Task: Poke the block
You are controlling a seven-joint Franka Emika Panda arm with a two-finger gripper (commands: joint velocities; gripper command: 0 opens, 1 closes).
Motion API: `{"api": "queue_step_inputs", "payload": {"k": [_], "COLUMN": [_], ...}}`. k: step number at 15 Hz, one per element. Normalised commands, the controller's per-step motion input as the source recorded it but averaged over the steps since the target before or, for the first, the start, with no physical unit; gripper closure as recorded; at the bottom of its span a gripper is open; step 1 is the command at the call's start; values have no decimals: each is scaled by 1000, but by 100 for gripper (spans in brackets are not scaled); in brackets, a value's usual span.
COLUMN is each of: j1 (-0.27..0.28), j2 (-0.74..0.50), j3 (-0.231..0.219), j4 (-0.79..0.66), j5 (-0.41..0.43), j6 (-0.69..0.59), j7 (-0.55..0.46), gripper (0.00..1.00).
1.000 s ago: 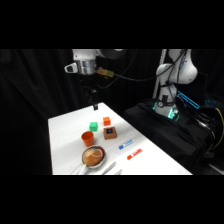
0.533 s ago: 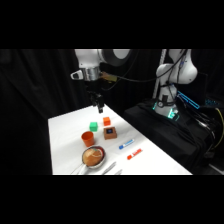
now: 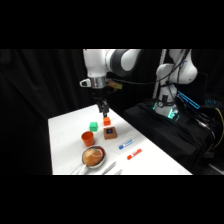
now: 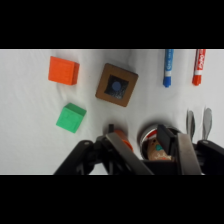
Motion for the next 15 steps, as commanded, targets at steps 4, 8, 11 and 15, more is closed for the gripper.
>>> {"api": "queue_step_inputs", "payload": {"k": [4, 8, 11, 15], "j1": [6, 5, 11, 5], "j2": [-137, -120, -12, 122], "j3": [-36, -30, -19, -20], "j4": [-233, -220, -182, -85], "j5": [-91, -99, -97, -78], "j6": [272, 235, 279, 314], "j7": [141, 119, 91, 56], "gripper": [84, 100, 100, 100]}}
